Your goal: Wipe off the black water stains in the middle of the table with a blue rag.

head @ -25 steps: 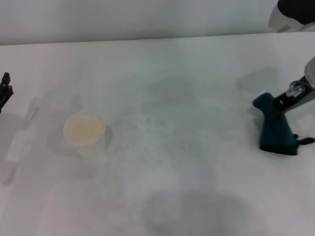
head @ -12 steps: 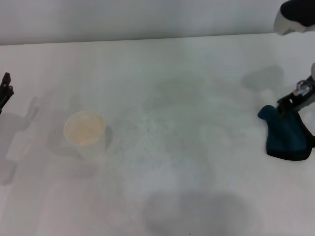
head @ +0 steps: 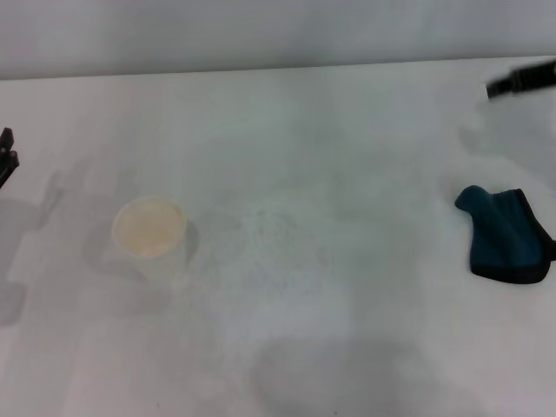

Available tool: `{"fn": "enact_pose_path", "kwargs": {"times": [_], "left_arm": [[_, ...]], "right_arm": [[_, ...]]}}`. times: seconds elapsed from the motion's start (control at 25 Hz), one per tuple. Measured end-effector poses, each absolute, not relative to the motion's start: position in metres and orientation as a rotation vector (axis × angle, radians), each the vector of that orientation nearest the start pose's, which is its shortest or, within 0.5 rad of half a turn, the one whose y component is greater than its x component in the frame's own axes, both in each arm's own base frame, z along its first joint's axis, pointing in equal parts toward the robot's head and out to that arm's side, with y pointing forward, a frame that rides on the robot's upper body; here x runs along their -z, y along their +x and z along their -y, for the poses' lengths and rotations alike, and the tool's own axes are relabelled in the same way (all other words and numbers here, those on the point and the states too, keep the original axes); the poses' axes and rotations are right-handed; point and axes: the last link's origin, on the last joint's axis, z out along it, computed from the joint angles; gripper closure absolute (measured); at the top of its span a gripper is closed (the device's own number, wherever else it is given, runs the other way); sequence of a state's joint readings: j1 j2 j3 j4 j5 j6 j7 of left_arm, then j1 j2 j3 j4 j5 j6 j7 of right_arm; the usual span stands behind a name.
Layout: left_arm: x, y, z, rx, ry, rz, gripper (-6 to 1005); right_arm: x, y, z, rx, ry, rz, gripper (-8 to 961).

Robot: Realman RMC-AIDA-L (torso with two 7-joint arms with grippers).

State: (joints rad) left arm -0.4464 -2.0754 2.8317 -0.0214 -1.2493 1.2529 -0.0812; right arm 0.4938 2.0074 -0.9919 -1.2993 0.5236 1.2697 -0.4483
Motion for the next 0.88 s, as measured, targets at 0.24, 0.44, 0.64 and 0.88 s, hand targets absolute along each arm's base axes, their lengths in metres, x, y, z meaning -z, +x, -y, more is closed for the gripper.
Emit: {"fn": "enact_pose_path", "kwargs": {"times": [0.24,0.44,0.64,0.88], "left_arm": [[0.003,-0.347,-0.318,0.514,-1.724,0.327,122],[0.002,-0.347,-0.321,0.511,-1.711,0.341,122],[0.001,-0.345,-0.324,0.536,-1.669,0.366,122],[0.001,-0.339,-0.326,0.574,-1.644,0.379,122]], "right_arm": [[-0.136,0.298,-0.382,-0.437,-1.879,-1.228,545],[-0.149,0.336,-0.361,-0.775,-1.764,-1.101,546],[-0.147,0.375,-0.337,-0.896,-1.587,-0.942,547],[-0.129,0.401,-0.316,-0.83,-1.487,-0.833,548]]}}
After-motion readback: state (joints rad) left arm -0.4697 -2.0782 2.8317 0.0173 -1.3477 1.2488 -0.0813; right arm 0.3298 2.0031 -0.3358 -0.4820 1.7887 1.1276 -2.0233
